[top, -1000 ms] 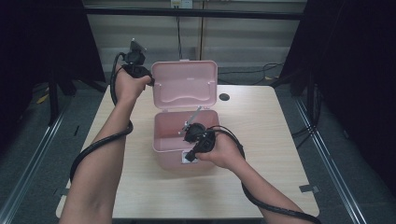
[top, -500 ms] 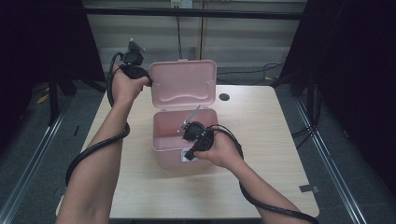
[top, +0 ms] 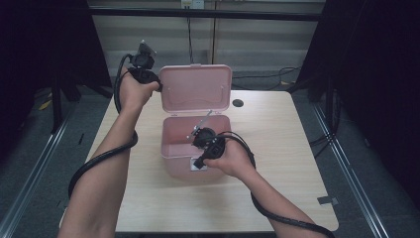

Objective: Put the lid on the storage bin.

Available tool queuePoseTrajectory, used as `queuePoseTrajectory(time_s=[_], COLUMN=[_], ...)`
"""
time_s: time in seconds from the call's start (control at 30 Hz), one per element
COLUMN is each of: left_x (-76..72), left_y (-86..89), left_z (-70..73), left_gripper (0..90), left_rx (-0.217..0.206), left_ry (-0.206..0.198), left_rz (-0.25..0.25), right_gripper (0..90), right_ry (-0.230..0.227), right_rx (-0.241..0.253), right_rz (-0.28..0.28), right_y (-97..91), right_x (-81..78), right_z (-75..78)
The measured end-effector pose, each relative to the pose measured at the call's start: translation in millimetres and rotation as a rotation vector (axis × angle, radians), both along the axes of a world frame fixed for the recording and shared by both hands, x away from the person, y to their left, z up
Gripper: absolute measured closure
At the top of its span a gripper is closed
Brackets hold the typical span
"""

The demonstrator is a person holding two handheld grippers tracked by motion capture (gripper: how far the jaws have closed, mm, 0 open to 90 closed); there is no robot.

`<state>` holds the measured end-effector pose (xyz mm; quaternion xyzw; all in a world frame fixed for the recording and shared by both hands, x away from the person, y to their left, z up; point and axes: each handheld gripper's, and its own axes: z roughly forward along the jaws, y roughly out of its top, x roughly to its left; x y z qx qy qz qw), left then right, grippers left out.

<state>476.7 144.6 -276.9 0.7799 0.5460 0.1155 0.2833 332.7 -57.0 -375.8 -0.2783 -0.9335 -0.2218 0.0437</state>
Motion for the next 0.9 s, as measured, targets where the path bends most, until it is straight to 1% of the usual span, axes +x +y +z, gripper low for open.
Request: queuePoseTrajectory(time_s=[0.17,0.23,0.43,0.57,0.63,0.7,0.73,0.83,0.9], left_x=[-3.2,-4.7,-10.1,-12.8,-14.0,-15.3,-15.9,-17.6,-18.8], left_y=[1.0,1.3,2.4,3.6,4.2,3.9,4.1,4.3,4.7], left_z=[1.4,1.5,1.7,2.2,2.6,2.7,2.9,2.5,2.5], left_gripper=[87.9,87.8,87.6,87.5,87.4,87.4,87.4,87.4,87.3], left_rx=[0.004,0.004,-0.004,-0.010,-0.007,-0.007,0.000,-0.009,-0.007], left_ry=[0.000,-0.005,-0.010,-0.004,-0.003,-0.005,-0.005,-0.007,-0.008], left_rz=[-0.004,-0.006,-0.007,-0.010,-0.014,-0.013,-0.019,-0.014,-0.015], right_gripper=[90.0,90.0,90.0,90.0,90.0,90.0,90.0,90.0,90.0], right_ry=[0.000,-0.003,-0.007,-0.002,0.003,0.004,0.002,-0.002,0.001], right_rx=[0.002,-0.004,-0.002,-0.004,-0.007,-0.012,-0.014,-0.013,-0.012], right_rz=[-0.006,-0.004,0.001,-0.006,-0.014,-0.016,-0.011,-0.009,-0.015], right_y=[0.9,1.0,1.5,2.0,2.5,3.1,2.9,3.3,3.7], right_x=[1.4,2.3,4.3,4.9,4.7,4.7,5.1,5.7,5.6], right_z=[-0.1,-0.1,-0.4,-0.1,0.3,0.6,0.6,0.4,0.5])
